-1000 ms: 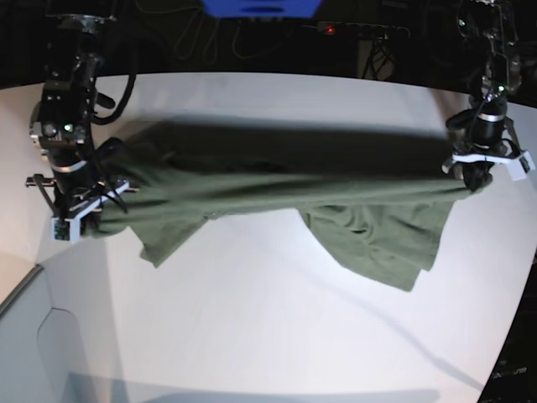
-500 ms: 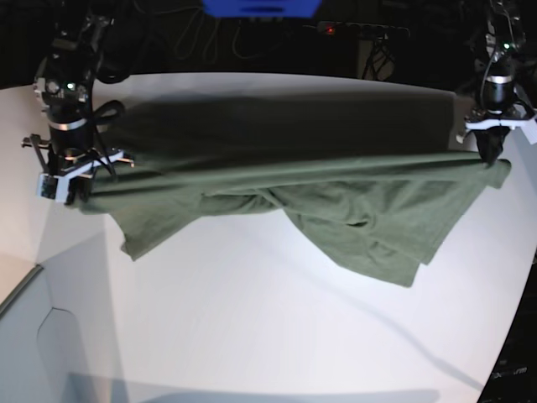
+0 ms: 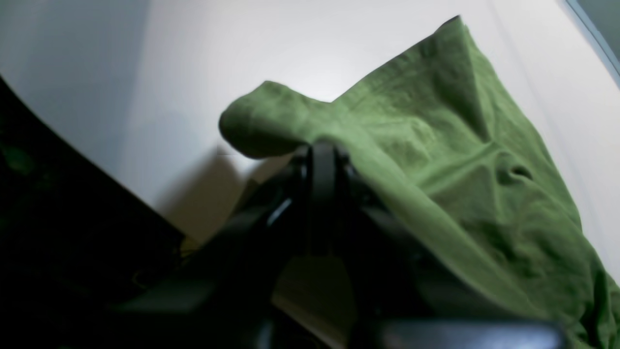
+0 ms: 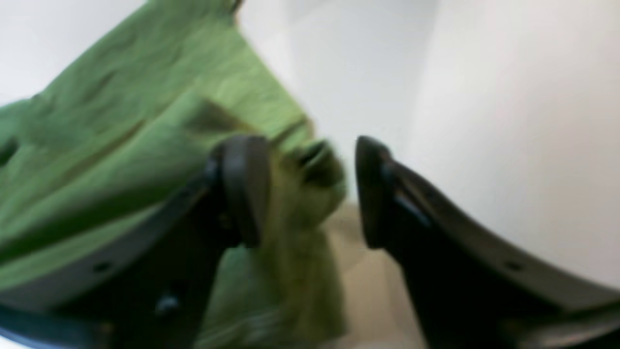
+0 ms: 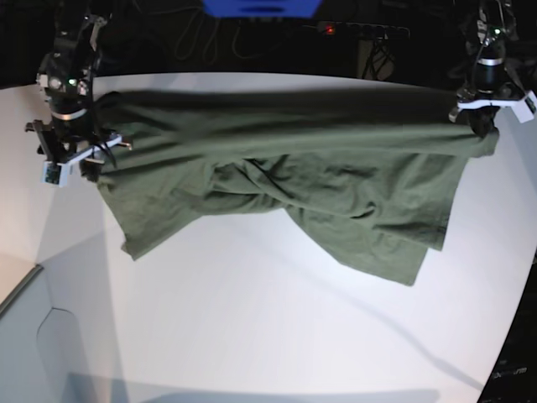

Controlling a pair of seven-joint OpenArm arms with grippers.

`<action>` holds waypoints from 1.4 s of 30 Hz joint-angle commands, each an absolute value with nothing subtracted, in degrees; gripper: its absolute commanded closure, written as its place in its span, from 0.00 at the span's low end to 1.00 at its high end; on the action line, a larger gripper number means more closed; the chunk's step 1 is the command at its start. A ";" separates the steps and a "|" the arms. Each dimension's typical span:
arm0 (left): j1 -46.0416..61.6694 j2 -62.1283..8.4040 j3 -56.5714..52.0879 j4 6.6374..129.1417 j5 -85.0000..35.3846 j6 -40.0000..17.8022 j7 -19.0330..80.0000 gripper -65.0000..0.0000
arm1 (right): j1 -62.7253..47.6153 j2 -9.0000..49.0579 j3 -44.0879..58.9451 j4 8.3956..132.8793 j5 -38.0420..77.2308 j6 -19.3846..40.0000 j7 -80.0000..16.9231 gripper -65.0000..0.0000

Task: Layout the t-shirt on the table in an organized manner, then fold the t-shirt properly
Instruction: 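Lift the shirt with both grippers and stretch it apart, then swing the held shirt up and lay it flat across the table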

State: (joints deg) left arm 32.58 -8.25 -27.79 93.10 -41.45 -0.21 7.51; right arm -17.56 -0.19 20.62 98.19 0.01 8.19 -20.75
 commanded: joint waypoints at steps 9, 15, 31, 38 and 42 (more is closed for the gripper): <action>33.19 -8.84 -28.26 94.02 -41.36 -0.31 6.02 1.00 | -17.71 0.75 18.15 105.27 0.13 13.23 -19.03 0.43; 33.01 -8.92 -28.26 94.02 -41.36 -0.31 6.02 1.00 | -15.52 3.03 12.18 103.69 0.04 19.56 -24.40 0.43; 32.84 -8.66 -28.26 94.02 -41.36 -0.31 6.02 1.00 | -9.19 6.81 5.85 91.74 0.04 19.56 -34.33 0.45; 32.84 -8.48 -28.26 94.37 -41.36 -0.31 6.02 1.00 | -9.98 7.60 1.80 91.65 0.04 19.56 -34.33 0.97; 32.84 -8.48 -28.26 94.64 -41.36 -0.31 6.02 1.00 | -10.07 7.60 2.15 92.53 0.04 19.56 -34.33 1.00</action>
State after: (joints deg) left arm 32.67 -7.92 -27.90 93.43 -41.43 -0.08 7.51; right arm -10.52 7.29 1.98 91.31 -0.16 19.22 -35.40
